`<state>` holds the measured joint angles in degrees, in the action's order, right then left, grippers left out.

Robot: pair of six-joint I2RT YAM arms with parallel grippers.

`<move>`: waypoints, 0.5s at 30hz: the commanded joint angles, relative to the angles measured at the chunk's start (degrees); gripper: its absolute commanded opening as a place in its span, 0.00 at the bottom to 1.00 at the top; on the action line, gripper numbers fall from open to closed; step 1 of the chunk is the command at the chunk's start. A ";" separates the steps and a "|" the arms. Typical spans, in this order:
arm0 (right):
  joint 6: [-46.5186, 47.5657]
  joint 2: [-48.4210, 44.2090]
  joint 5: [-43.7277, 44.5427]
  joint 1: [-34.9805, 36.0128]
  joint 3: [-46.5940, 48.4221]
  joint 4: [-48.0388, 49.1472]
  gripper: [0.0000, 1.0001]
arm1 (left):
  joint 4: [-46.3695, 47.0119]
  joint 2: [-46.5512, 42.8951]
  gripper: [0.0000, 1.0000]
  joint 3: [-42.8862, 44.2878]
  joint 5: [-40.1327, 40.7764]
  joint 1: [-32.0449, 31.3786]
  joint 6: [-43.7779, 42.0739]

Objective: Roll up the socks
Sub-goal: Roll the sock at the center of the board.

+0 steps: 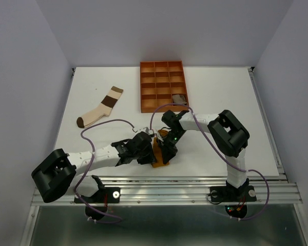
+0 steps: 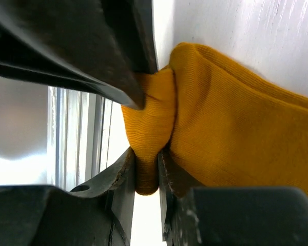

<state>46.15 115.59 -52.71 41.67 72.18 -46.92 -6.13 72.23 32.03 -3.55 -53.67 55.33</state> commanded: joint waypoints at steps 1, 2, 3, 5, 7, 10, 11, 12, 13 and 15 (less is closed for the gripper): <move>0.61 1.30 4.28 0.43 0.06 2.00 0.16 | -0.10 3.35 0.18 1.81 -1.11 -0.38 -1.28; 0.61 1.13 4.19 0.43 0.06 2.00 0.18 | -0.89 3.97 0.16 2.07 -0.76 -0.38 -1.28; 0.69 0.95 4.11 0.43 -0.20 2.26 0.20 | -1.77 4.58 0.10 2.33 -0.49 -0.47 -1.02; -0.09 0.69 4.10 0.43 -0.29 2.97 0.30 | -3.62 6.60 0.00 3.30 -0.49 -0.30 -0.75; 0.25 -0.01 4.72 0.43 -0.11 3.58 0.46 | -4.67 7.92 0.00 4.52 -1.10 -0.12 -0.58; 0.61 -1.42 6.74 -0.09 0.59 3.85 0.52 | -5.47 10.12 0.00 5.76 -3.38 0.32 -0.31; 0.61 -1.94 7.00 -0.10 0.50 3.85 0.53 | -5.56 10.56 0.00 5.94 -4.26 0.49 -0.31; 0.87 -2.38 7.27 -0.10 0.50 4.02 0.55 | -5.56 10.57 0.00 5.85 -4.62 0.58 -0.31; 0.78 -3.69 7.44 -0.10 0.50 4.37 0.57 | -5.38 10.39 0.00 5.59 -4.80 0.67 -0.22; 0.43 -5.02 7.45 -1.24 -0.29 5.51 0.60 | -4.60 9.34 0.00 4.71 -5.94 1.37 0.56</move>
<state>40.99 114.52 -51.27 40.40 72.14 -49.32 -7.53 80.14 37.67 -4.54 -52.51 56.69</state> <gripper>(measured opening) 0.586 0.048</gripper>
